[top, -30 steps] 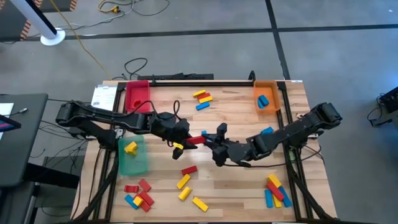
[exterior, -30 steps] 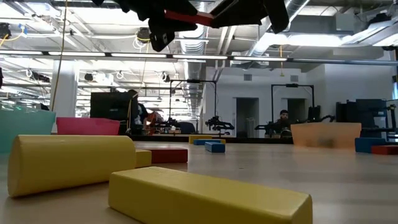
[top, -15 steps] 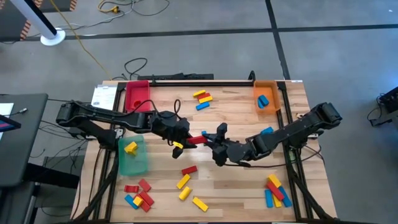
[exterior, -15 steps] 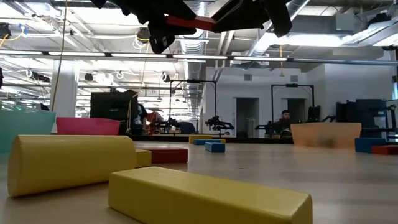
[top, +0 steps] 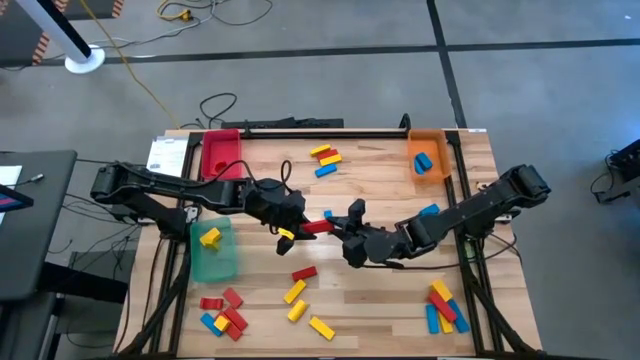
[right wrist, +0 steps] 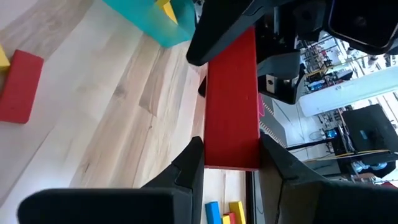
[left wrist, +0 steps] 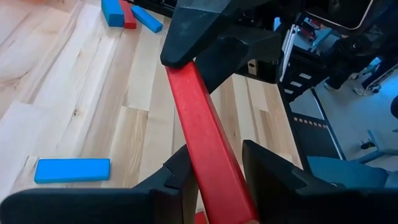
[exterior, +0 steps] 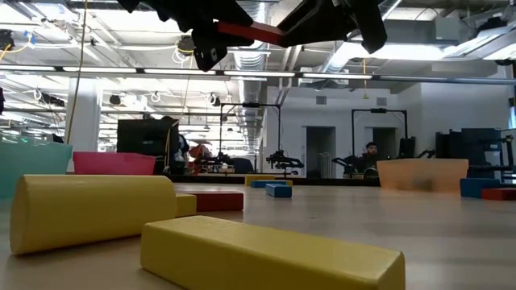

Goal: Sort blocks
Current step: Put the red block into the red bin

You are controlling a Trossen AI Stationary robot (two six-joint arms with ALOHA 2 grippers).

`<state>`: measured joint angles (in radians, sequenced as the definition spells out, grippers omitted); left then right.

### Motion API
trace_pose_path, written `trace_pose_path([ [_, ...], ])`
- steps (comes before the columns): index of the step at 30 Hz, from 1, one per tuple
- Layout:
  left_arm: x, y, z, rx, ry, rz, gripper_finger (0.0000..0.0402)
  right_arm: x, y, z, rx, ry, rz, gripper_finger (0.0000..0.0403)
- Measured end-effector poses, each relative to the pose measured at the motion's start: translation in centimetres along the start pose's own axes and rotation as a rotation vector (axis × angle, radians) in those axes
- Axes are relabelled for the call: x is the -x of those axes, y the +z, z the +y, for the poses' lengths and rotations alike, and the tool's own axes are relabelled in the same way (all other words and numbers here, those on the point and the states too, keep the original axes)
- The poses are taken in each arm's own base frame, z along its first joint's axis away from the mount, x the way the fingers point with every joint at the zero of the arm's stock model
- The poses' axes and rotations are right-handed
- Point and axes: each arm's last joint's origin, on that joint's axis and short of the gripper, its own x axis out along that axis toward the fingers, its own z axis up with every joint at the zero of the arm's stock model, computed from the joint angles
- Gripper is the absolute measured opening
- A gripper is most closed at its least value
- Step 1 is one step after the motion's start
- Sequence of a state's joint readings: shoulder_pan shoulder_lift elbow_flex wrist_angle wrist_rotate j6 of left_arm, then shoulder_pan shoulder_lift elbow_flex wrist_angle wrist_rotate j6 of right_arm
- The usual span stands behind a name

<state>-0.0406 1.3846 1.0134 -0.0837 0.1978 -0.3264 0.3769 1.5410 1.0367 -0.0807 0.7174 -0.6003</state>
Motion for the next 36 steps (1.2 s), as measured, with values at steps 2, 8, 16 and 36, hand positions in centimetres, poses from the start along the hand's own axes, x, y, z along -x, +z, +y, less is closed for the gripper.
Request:
trace_pose_path([
  [2,0.0,0.0,0.0,-0.007,0.002,0.004,0.0104,0.0,0.0,0.1,0.009,0.004,0.003,0.0103],
  [8,0.0,-0.3,0.2,-0.032,0.018,0.024,0.0055,0.1,-0.2,0.3,0.037,0.023,0.019,0.011],
  [16,0.2,-0.1,0.0,-0.106,-0.011,0.028,0.0051,-0.2,-1.1,0.3,0.034,0.008,0.096,0.0167],
  [36,5.3,-0.4,5.9,-0.127,0.547,0.185,0.0051,0.7,-1.2,1.4,-0.189,-0.009,0.144,0.0202],
])
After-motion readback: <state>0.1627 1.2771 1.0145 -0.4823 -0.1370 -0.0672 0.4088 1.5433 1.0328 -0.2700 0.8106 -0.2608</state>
